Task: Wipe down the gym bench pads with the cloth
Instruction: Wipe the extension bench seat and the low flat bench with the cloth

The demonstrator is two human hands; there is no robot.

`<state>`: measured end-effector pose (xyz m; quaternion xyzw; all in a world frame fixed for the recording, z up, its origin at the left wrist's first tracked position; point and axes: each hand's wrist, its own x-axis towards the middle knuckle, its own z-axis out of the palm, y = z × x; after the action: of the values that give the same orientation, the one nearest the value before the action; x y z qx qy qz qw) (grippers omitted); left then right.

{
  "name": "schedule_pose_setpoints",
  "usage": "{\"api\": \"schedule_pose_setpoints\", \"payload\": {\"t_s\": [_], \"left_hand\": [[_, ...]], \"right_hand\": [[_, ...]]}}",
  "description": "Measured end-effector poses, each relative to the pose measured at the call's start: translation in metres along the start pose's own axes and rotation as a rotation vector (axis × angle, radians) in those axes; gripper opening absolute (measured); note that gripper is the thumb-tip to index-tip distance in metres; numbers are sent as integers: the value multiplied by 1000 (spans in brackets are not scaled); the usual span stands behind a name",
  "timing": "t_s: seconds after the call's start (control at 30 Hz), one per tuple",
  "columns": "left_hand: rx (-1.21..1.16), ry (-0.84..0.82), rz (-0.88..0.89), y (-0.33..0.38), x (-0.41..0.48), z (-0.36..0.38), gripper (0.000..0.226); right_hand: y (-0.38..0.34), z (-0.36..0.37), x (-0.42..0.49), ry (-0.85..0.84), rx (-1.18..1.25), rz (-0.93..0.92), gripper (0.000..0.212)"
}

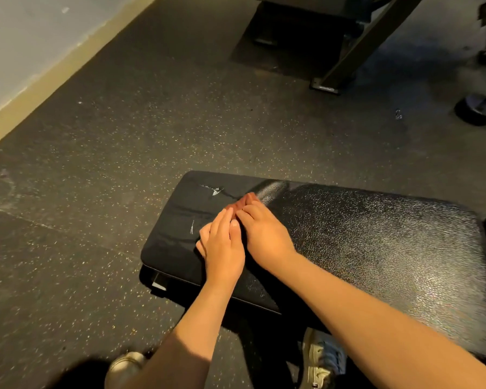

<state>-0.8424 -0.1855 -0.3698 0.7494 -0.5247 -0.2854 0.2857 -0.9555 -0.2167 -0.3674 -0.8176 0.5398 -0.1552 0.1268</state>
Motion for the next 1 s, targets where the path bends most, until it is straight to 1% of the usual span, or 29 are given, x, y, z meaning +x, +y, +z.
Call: {"api": "schedule_pose_setpoints", "payload": {"t_s": [0.07, 0.17, 0.23, 0.27, 0.33, 0.43, 0.5, 0.57, 0.67, 0.7, 0.73, 0.83, 0.9, 1.0], "left_hand": [[1, -39, 27, 8, 5, 4, 45], [25, -109, 27, 8, 7, 9, 45], [35, -112, 35, 5, 5, 11, 45], [34, -103, 32, 6, 4, 12, 45], [20, -84, 2, 10, 6, 13, 45], [-8, -70, -62, 17, 13, 13, 46], [-22, -68, -66, 16, 16, 12, 47], [-39, -72, -28, 12, 14, 10, 46], [-75, -64, 11, 5, 9, 6, 44], [-86, -61, 16, 4, 7, 5, 43], [-104, -60, 17, 3, 6, 3, 43], [-197, -68, -3, 0, 6, 0, 42], [-241, -78, -2, -2, 4, -2, 42], [-284, -71, -37, -5, -4, -10, 41]], "right_hand": [[18, -16, 4, 36, -49, 57, 28], [53, -46, 12, 118, -207, 294, 28], [61, -56, 14, 162, -256, 408, 24], [56, -55, 14, 172, -259, 422, 23], [36, -44, 13, 160, -212, 368, 24], [2, -18, 2, 77, -66, 153, 17], [5, -20, 0, 11, -22, 43, 17], [25, -34, 6, 31, -35, 74, 18], [53, -49, 14, 149, -116, 278, 28], [53, -49, 16, 148, -140, 331, 32], [49, -48, 17, 134, -156, 338, 33], [22, -33, 15, 57, -112, 190, 26], [2, -20, 8, -2, -27, 101, 24], [-15, -8, -6, -56, 134, 87, 32]]}}
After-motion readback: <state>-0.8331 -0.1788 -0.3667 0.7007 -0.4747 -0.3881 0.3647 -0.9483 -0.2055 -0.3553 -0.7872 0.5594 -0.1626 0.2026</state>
